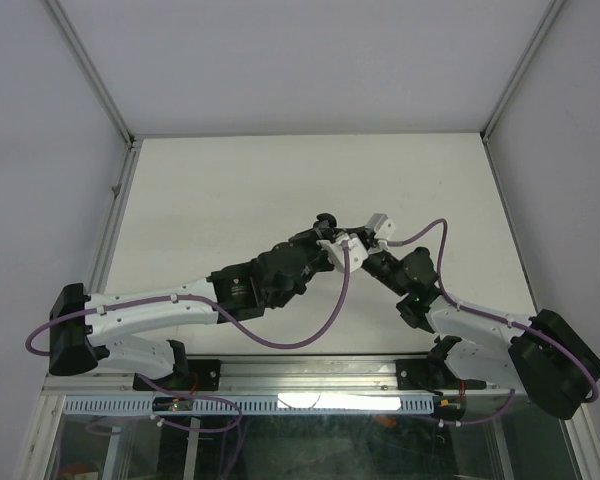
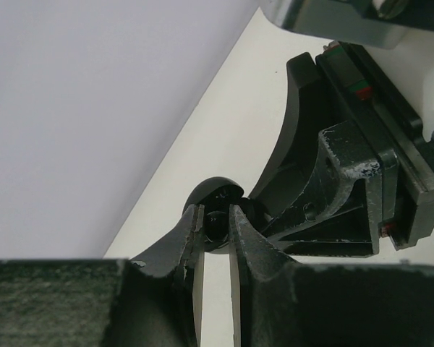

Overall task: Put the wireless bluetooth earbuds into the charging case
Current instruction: Place the earbud in the charging case.

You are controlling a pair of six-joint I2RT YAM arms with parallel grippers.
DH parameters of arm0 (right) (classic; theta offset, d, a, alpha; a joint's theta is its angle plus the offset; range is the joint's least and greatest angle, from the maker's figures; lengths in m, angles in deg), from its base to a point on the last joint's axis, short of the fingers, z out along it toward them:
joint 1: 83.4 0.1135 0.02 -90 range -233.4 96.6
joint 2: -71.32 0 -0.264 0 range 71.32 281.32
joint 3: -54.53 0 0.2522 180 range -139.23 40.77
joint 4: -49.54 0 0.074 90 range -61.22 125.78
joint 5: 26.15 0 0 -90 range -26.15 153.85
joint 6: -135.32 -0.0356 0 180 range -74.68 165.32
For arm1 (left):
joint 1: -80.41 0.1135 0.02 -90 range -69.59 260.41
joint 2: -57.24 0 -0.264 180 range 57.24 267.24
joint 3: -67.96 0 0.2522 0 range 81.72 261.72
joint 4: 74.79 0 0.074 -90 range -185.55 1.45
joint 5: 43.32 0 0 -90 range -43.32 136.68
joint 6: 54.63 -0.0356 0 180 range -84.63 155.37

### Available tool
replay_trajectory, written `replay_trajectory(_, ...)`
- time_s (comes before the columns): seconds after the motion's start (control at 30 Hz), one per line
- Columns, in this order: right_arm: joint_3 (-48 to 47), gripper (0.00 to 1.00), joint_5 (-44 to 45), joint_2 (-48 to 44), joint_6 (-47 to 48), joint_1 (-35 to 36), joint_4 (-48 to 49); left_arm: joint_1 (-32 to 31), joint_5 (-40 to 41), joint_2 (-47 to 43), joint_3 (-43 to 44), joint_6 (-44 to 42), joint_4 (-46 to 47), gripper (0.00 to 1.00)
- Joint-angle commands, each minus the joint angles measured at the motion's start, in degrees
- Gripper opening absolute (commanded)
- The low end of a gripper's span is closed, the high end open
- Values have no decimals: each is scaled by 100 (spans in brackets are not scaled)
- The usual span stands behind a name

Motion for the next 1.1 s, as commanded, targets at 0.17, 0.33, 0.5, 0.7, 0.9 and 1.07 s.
replay_trajectory(0.17, -250, 0, 135, -131, -43, -9, 480, -79, 297, -105, 71, -453, -155, 13)
replay_trajectory(0.33, -255, 0, 112, -122, -42, -3, 478, -79, 236, -85, 256, -417, -611, 12)
replay_trajectory(0.5, -278, 0, 60, -100, -61, -3, 505, -73, 182, 10, 372, -384, -872, 13)
replay_trajectory(0.7, -292, 0, 10, -100, -69, -3, 487, -16, 189, 175, 487, -198, -944, 26)
replay_trajectory(0.9, -298, 0, -24, -91, -82, -3, 468, 71, 117, 227, 629, 65, -974, 48)
replay_trajectory(1.07, -268, 0, 2, -92, -87, -3, 454, 123, -6, 74, 740, 390, -972, 62)
